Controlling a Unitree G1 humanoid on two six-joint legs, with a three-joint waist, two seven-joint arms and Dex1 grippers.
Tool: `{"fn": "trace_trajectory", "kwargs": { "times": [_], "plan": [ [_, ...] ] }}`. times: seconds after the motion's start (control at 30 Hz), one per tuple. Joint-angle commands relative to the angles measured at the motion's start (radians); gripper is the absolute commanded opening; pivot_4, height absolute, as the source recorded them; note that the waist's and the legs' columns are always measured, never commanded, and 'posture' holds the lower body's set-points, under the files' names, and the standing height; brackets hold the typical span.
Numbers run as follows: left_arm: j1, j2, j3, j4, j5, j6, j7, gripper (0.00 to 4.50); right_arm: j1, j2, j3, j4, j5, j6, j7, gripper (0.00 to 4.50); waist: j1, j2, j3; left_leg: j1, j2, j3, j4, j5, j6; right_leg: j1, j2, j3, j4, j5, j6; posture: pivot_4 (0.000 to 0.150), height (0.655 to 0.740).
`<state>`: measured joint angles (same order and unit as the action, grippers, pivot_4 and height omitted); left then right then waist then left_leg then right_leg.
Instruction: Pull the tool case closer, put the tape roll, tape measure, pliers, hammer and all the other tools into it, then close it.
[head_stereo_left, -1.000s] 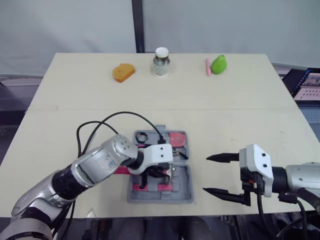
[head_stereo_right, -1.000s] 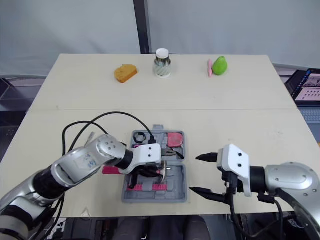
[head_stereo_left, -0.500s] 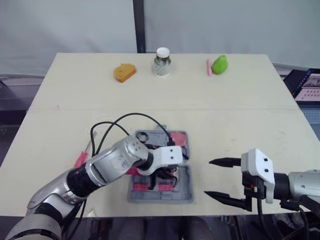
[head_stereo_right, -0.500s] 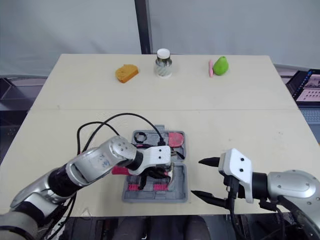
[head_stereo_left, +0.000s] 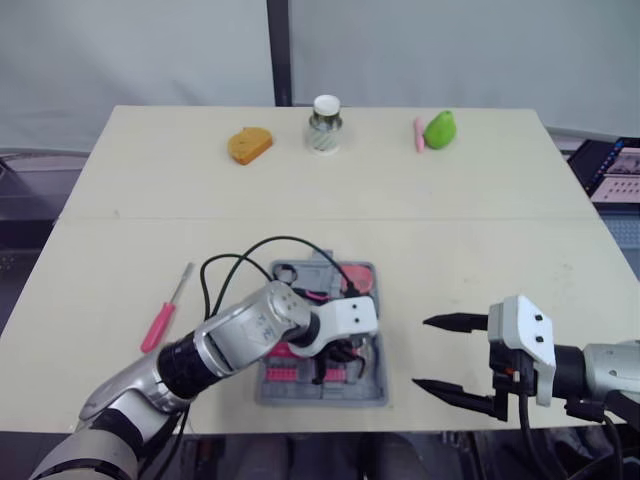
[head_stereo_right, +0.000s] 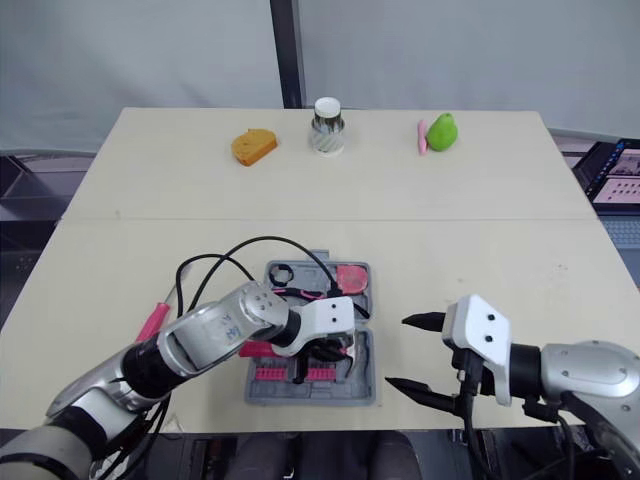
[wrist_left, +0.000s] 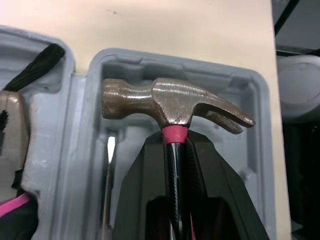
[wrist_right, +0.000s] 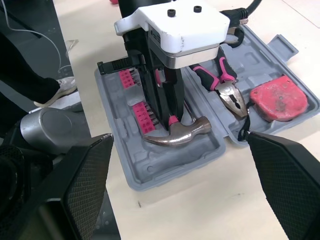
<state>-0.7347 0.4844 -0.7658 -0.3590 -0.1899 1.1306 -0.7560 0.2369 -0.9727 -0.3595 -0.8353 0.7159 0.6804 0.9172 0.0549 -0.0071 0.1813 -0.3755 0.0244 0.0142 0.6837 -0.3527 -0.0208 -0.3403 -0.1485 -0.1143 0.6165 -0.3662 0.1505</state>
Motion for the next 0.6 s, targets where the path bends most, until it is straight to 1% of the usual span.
{"fn": "trace_trajectory", "kwargs": {
  "times": [0.03,0.2,0.6],
  "plan": [
    [0.007,-0.013,0.004,-0.016,0.005,-0.015,0.007,0.06,0.007,-0.008,-0.033,-0.046,0.018,0.002,-0.010,4.50,0.000,0.000,0.000,0.000,0.000,0.000,0.000,0.000,0.000,0.000,0.000,0.000,0.000,0.000,0.000,0.150,0.7400],
    [0.026,-0.022,-0.002,-0.020,0.004,-0.017,0.011,0.06,0.014,-0.005,-0.042,-0.056,0.023,0.007,-0.018,4.50,-0.001,0.000,0.000,0.000,0.000,0.000,0.000,0.000,0.000,0.000,0.000,0.000,0.000,0.000,0.000,0.150,0.7400],
    [0.012,-0.045,-0.011,0.008,0.018,-0.024,0.013,0.06,0.026,-0.001,-0.052,-0.070,0.033,0.016,-0.042,4.50,-0.001,0.000,0.000,0.000,0.000,0.000,0.000,0.000,0.000,0.000,0.000,0.000,0.001,0.000,0.000,0.150,0.7400]
  ]
}}
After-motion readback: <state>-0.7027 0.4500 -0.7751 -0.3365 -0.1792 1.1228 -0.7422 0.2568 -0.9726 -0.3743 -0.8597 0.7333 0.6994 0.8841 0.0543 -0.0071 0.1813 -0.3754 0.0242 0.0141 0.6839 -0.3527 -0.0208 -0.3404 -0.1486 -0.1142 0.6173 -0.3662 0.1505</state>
